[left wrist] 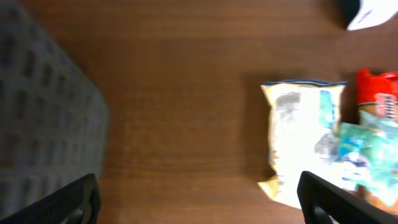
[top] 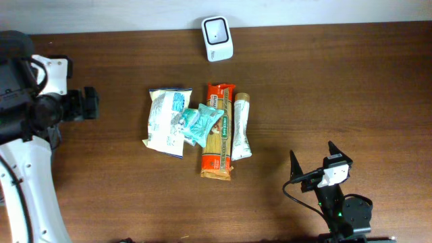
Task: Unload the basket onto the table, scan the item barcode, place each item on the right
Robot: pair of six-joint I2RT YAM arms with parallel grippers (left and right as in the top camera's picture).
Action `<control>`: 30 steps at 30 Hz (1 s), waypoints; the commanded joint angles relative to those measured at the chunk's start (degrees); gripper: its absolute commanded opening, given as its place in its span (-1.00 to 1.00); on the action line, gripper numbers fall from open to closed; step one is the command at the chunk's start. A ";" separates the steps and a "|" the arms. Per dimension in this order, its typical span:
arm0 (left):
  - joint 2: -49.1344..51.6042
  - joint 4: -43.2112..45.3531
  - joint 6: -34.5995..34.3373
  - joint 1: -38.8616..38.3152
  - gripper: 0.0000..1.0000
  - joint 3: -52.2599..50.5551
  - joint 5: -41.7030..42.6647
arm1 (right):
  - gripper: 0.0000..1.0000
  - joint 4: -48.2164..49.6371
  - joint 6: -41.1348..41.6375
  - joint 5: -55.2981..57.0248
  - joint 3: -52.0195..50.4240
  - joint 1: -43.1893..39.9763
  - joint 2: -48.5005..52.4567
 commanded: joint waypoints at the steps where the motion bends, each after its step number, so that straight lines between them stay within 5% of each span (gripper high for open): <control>1: -0.02 0.39 3.67 3.17 0.98 0.63 2.10 | 0.97 -0.02 0.55 0.33 -0.48 -0.33 -0.37; 22: -0.02 0.35 3.69 3.28 0.99 0.61 2.60 | 0.97 0.48 -0.11 0.50 -0.48 -0.33 -0.37; 30: -0.02 0.37 3.69 3.28 0.98 0.61 2.60 | 0.97 0.00 7.89 -6.56 2.32 -0.33 0.72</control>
